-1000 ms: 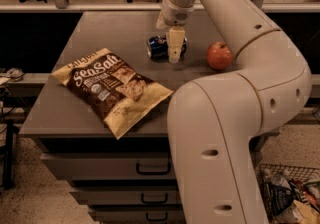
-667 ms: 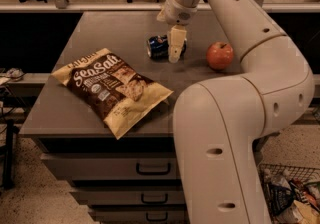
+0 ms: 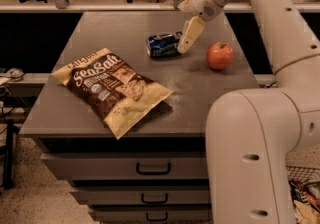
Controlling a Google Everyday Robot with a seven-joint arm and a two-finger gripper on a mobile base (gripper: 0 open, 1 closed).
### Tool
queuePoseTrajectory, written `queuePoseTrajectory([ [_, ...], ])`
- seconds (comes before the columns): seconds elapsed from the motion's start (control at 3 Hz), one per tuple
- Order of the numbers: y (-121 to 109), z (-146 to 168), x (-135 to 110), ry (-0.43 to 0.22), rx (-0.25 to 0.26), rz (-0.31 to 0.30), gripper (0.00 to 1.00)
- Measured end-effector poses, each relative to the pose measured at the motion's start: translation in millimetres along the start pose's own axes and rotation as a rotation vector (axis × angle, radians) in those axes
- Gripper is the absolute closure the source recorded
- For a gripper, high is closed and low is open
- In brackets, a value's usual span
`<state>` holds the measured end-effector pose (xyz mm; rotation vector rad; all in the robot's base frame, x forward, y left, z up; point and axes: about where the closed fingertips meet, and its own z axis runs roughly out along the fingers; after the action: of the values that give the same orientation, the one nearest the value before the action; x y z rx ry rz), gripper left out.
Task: Knock pepsi can over
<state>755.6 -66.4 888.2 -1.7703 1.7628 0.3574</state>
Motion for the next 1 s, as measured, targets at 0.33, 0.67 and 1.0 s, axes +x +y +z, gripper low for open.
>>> queuePoseTrajectory([
  [0.33,-21,-46,11,-0.090,0.142,0.094,0.00],
  [0.67,-43,-100,23,-0.144,0.312,0.156,0.00],
  [1.0,-56,-149,46,-0.208,0.478,0.246,0.00],
])
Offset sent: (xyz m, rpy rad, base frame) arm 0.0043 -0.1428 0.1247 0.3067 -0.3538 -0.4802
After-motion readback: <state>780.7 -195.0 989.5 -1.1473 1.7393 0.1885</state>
